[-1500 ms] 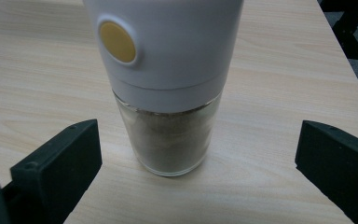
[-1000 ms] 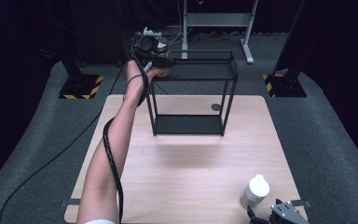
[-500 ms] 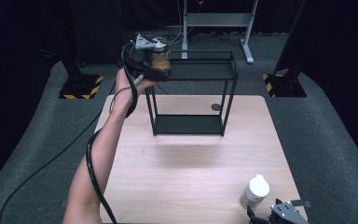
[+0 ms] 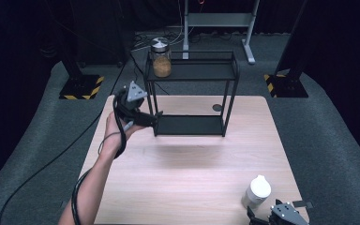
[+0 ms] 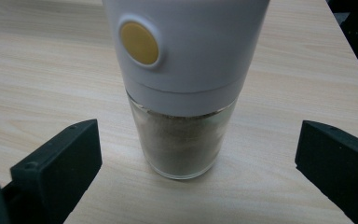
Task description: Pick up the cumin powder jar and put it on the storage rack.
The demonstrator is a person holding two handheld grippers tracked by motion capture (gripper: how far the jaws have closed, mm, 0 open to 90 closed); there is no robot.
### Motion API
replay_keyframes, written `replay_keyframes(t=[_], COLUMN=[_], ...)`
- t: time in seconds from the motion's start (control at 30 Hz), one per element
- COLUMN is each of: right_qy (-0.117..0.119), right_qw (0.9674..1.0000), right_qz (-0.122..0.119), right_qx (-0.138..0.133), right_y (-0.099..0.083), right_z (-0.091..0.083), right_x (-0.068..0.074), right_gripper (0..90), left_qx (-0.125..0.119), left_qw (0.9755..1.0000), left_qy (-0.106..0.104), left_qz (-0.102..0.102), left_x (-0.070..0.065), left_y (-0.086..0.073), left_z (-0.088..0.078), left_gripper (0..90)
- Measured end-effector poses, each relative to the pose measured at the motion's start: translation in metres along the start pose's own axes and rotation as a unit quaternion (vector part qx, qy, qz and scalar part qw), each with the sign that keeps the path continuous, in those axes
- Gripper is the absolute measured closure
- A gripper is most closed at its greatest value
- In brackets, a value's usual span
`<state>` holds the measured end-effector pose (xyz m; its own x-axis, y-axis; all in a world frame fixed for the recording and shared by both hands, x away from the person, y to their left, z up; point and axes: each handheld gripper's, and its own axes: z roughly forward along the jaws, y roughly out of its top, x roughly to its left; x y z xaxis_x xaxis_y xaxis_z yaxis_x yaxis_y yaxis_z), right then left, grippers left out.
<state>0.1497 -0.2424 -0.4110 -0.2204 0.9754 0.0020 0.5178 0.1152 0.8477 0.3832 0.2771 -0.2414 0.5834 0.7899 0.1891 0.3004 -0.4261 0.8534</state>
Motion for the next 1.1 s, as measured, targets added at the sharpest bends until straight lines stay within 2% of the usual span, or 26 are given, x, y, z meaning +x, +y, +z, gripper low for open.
replay_keyframes(t=[0.13,0.27,0.33,0.53,0.57,0.63,0.7,0.8,0.93,0.97,1.03,1.1], right_qy=[-0.001,-0.002,-0.004,-0.008,-0.009,-0.007,-0.005,-0.004,-0.005,-0.004,-0.005,-0.005], right_qw=[1.0,1.0,1.0,0.9998,0.9998,0.9999,0.9999,0.9998,0.9998,0.9998,0.9998,0.9998], right_qz=[0.003,0.005,0.007,0.014,0.014,0.013,0.013,0.014,0.016,0.017,0.016,0.017], right_qx=[0.0,-0.001,-0.004,-0.009,-0.008,-0.009,-0.009,-0.009,-0.01,-0.011,-0.011,-0.012], right_y=[0.0,-0.001,-0.002,-0.005,-0.005,-0.005,-0.005,-0.006,-0.006,-0.006,-0.006,-0.007], right_z=[0.0,0.0,0.0,0.0,0.0,0.001,0.001,0.003,0.003,0.003,0.002,0.003], right_x=[-0.001,-0.002,-0.001,-0.004,-0.004,-0.003,-0.003,-0.002,-0.003,-0.003,-0.003,-0.004], right_gripper=[0.0,0.0,0.0,0.0,0.0,0.0,0.0,0.0,0.0,0.0,0.0,0.0], left_qx=[0.022,0.039,0.05,0.075,0.082,0.102,0.106,0.102,0.103,0.106,0.099,0.098], left_qw=[0.9997,0.9989,0.9978,0.9945,0.9936,0.9923,0.9919,0.9916,0.9892,0.9891,0.9919,0.992], left_qy=[-0.002,-0.001,-0.012,-0.009,-0.016,-0.014,-0.012,-0.009,-0.014,-0.017,-0.007,-0.011], left_qz=[-0.007,-0.026,-0.04,-0.073,-0.075,-0.069,-0.069,-0.08,-0.103,-0.101,-0.079,-0.079], left_x=[-0.016,-0.033,-0.037,-0.062,-0.063,-0.072,-0.077,-0.082,-0.084,-0.085,-0.092,-0.091], left_y=[-0.034,-0.07,-0.088,-0.135,-0.141,-0.149,-0.158,-0.169,-0.183,-0.184,-0.185,-0.186], left_z=[0.003,0.008,0.01,0.012,0.014,0.019,0.023,0.026,0.031,0.033,0.031,0.032], left_gripper=[0.0,0.2,0.2,0.2,0.4,0.3,0.5,0.7,0.6,0.9,2.5,2.1])
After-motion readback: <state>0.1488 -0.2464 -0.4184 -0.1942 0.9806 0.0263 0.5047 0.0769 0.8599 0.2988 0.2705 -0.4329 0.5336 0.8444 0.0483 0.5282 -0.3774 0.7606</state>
